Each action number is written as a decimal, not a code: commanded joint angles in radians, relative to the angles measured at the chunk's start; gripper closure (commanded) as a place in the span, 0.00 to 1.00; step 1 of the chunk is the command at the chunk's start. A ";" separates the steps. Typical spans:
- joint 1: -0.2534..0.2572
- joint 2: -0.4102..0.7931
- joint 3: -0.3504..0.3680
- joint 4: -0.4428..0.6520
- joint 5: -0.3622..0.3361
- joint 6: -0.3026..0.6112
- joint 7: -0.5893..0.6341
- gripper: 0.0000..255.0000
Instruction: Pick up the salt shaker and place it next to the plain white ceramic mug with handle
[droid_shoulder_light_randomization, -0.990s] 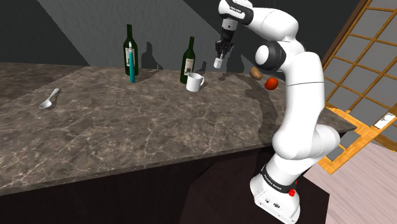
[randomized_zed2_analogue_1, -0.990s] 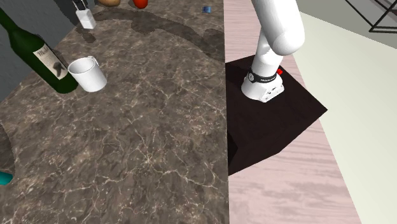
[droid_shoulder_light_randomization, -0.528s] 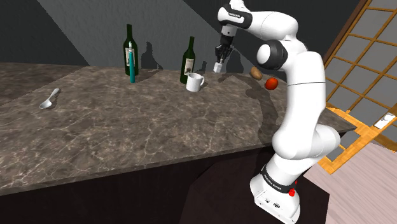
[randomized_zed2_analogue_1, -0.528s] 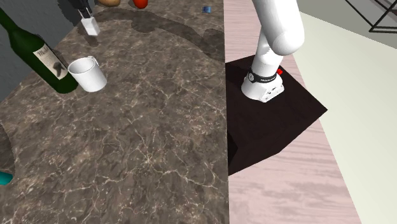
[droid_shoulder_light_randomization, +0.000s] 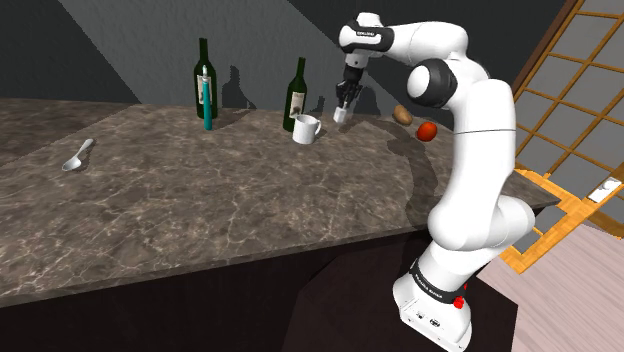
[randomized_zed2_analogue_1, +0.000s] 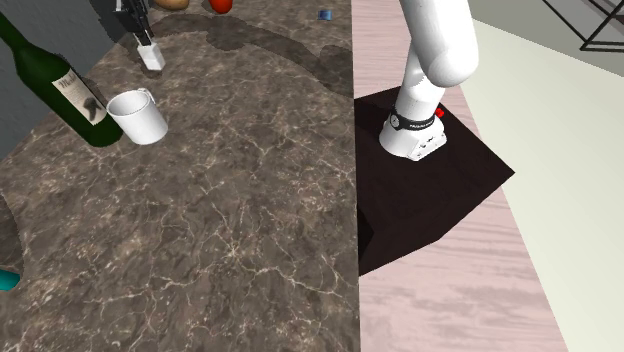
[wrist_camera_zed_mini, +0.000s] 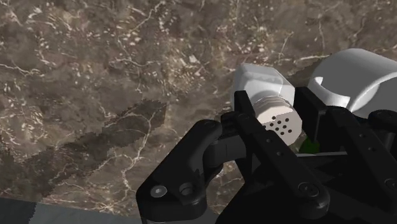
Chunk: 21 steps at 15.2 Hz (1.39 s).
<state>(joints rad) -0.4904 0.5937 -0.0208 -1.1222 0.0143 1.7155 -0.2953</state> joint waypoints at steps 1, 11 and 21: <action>0.000 0.000 0.000 -0.031 0.000 0.031 0.000 1.00; 0.001 0.007 0.000 -0.154 0.000 0.162 -0.001 1.00; 0.001 0.019 0.001 -0.196 0.001 0.216 -0.001 1.00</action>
<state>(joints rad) -0.4891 0.6130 -0.0203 -1.3180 0.0151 1.9311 -0.2968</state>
